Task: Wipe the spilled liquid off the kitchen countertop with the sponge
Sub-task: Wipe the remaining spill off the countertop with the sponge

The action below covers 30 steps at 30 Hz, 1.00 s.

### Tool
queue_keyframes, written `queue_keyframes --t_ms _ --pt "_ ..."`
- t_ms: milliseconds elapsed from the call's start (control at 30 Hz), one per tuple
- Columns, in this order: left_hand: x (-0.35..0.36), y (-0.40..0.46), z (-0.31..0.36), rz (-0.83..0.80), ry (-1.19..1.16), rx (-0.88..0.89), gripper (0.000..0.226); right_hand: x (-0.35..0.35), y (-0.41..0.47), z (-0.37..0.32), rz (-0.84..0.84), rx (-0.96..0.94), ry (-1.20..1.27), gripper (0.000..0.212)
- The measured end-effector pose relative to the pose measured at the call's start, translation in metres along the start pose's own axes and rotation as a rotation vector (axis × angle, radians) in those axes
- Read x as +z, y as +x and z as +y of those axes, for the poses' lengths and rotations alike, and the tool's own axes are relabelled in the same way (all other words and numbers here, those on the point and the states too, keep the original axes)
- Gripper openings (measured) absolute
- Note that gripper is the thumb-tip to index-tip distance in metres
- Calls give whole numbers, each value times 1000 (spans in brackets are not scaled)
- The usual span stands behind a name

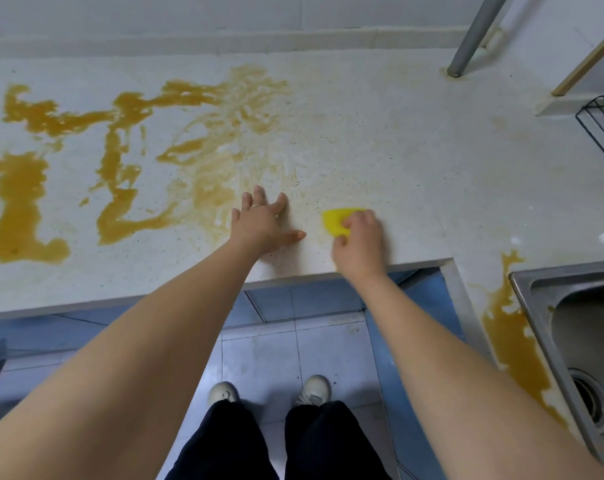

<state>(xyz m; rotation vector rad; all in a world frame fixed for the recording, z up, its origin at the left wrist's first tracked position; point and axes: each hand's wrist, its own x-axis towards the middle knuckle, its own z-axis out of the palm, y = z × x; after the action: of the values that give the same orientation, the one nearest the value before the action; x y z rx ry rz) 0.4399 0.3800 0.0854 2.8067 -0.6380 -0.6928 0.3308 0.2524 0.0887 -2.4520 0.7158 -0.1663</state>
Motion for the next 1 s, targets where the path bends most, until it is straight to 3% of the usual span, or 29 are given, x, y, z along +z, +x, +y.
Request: queue_keyframes --t_ms 67,233,367,500,633,667,767,833,1000 --pt "-3 -1 -2 -13 -1 21 85 13 -4 -12 -98 -136 13 21" --pt "-18 -12 -38 16 -137 43 82 28 8 -40 124 136 29 22" --pt "-36 -14 -105 145 -132 -89 78 83 -13 -122 -19 -50 70 23" --pt "-57 -10 -174 129 -72 -194 75 112 -18 -155 -112 -228 -27 25" --pt "-64 -11 -206 55 -55 -217 70 93 8 -135 98 147 -123 30" --pt "-64 -12 -206 49 -57 -208 70 98 7 -145 95 158 -123 31" --pt "-64 -11 -207 71 -95 -183 68 140 -21 -200 -115 -173 -32 27" --pt "-63 -11 -210 83 -103 -170 68 148 -26 -206 -119 -294 -36 24" --pt "-62 -11 -212 66 -95 -145 69 106 11 -159 112 243 -160 35"
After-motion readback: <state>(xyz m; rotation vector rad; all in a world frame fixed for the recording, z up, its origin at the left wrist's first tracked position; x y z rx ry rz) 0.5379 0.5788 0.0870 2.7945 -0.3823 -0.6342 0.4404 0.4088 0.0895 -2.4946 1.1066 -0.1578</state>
